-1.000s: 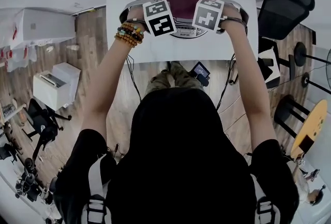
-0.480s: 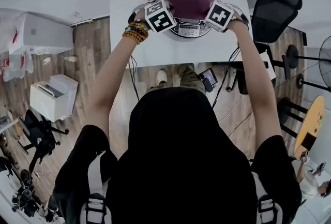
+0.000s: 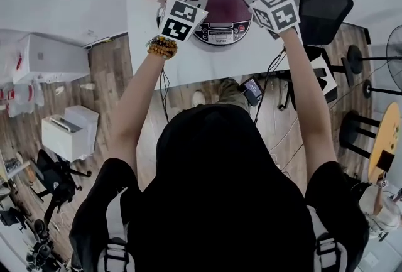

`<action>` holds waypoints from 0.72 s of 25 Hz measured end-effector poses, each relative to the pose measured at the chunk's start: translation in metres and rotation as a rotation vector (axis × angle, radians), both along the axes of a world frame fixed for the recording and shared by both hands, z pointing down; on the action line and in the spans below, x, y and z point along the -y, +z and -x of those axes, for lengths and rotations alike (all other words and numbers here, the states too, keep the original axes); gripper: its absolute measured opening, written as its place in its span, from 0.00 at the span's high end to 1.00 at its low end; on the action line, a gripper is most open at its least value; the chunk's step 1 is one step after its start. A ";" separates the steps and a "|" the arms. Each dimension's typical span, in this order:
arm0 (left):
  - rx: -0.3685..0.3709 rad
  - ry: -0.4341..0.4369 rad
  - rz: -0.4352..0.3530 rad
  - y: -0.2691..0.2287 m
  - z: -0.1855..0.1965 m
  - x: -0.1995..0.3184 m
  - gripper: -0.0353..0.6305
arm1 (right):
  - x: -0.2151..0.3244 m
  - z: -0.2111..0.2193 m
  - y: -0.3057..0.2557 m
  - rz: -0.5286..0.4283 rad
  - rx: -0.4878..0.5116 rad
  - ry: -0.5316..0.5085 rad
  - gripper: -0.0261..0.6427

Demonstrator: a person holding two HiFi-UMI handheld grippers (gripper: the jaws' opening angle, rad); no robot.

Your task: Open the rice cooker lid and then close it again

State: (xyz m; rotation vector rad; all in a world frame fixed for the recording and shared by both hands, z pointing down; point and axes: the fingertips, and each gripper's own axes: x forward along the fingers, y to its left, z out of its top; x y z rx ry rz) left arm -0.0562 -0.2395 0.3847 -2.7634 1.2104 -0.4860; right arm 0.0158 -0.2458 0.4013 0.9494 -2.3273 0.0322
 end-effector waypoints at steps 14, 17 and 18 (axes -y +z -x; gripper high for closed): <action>-0.317 -0.231 -0.336 -0.066 0.021 -0.062 0.91 | -0.085 0.047 -0.100 -0.564 0.397 0.137 0.90; -0.319 -0.286 -0.359 -0.060 0.031 -0.076 0.91 | -0.103 0.054 -0.097 -0.646 0.454 0.123 0.90; -0.319 -0.303 -0.360 -0.056 0.034 -0.082 0.91 | -0.108 0.055 -0.094 -0.648 0.480 0.132 0.90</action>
